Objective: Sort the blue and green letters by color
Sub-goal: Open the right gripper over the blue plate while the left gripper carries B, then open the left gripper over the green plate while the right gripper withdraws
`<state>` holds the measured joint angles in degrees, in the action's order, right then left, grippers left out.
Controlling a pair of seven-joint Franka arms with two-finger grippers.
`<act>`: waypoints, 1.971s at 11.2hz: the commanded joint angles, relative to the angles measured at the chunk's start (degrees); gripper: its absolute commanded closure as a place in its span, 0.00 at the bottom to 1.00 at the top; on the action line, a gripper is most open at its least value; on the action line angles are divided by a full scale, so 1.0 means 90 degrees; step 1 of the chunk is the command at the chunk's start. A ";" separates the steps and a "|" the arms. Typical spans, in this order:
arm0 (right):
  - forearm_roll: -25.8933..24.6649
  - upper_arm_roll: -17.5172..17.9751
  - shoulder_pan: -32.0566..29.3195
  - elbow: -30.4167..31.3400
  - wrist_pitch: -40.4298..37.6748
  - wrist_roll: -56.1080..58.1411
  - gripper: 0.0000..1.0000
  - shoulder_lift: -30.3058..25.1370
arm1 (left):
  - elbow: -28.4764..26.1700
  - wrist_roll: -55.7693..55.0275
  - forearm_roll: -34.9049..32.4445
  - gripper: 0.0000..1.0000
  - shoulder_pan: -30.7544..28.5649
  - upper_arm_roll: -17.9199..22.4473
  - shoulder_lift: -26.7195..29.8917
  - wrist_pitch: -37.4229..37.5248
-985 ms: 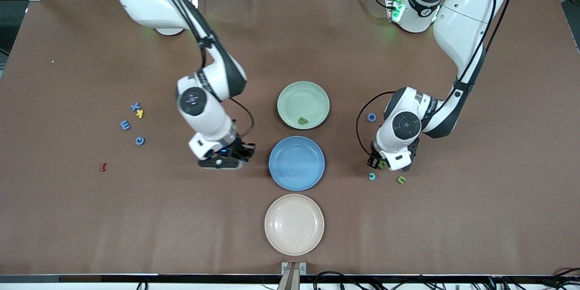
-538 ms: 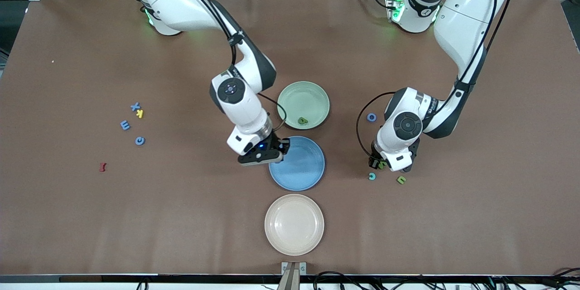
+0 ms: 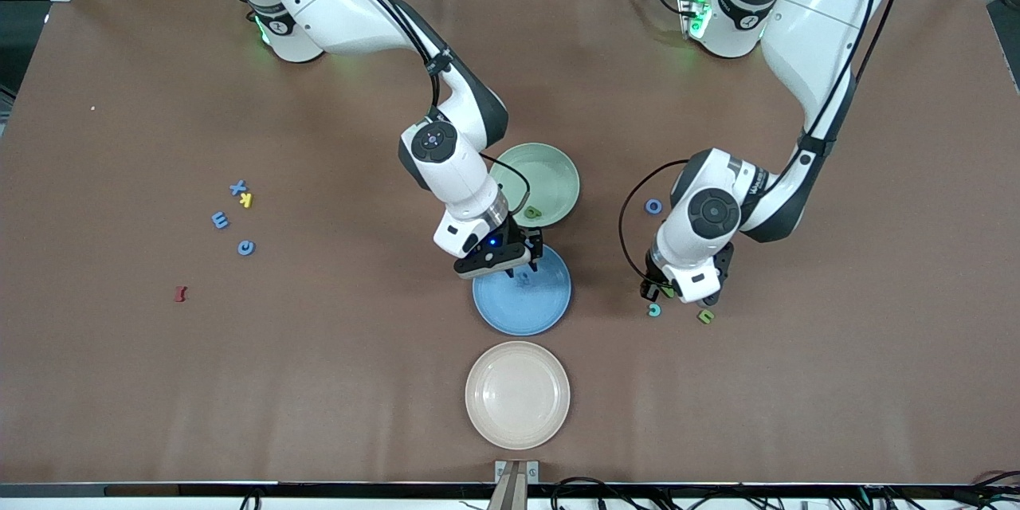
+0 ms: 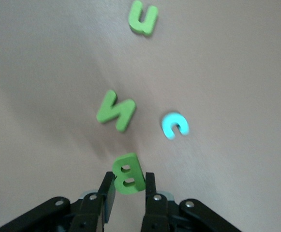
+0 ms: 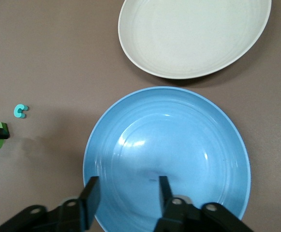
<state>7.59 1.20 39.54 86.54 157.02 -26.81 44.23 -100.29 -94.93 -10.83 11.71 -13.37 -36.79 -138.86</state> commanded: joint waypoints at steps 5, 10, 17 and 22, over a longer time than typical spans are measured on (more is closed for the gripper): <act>-0.0179 0.0013 -0.0670 0.0499 -0.1524 0.0710 0.00 -0.0781 | -0.0058 -0.1208 0.0158 1.00 0.1401 -0.0116 0.0367 0.0449; -0.0238 0.0003 -0.1764 0.1586 -0.3348 0.1339 0.00 -0.2052 | -0.0058 -0.1824 0.0158 0.68 0.2282 -0.0116 0.0259 0.0507; -0.1166 0.0003 -0.3375 0.2766 -0.3414 0.1397 0.00 -0.3098 | 0.0068 -0.1805 0.0041 0.00 0.2332 0.0204 0.0240 0.0537; -0.1469 0.0003 -0.4284 0.3772 -0.2057 0.2440 0.00 -0.3108 | 0.0635 -0.0784 0.0051 0.00 0.1718 0.0939 0.0152 0.0537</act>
<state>-4.54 0.21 4.82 115.73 134.85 -9.11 18.11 -96.11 -107.60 -10.82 30.06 -5.25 -34.93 -134.81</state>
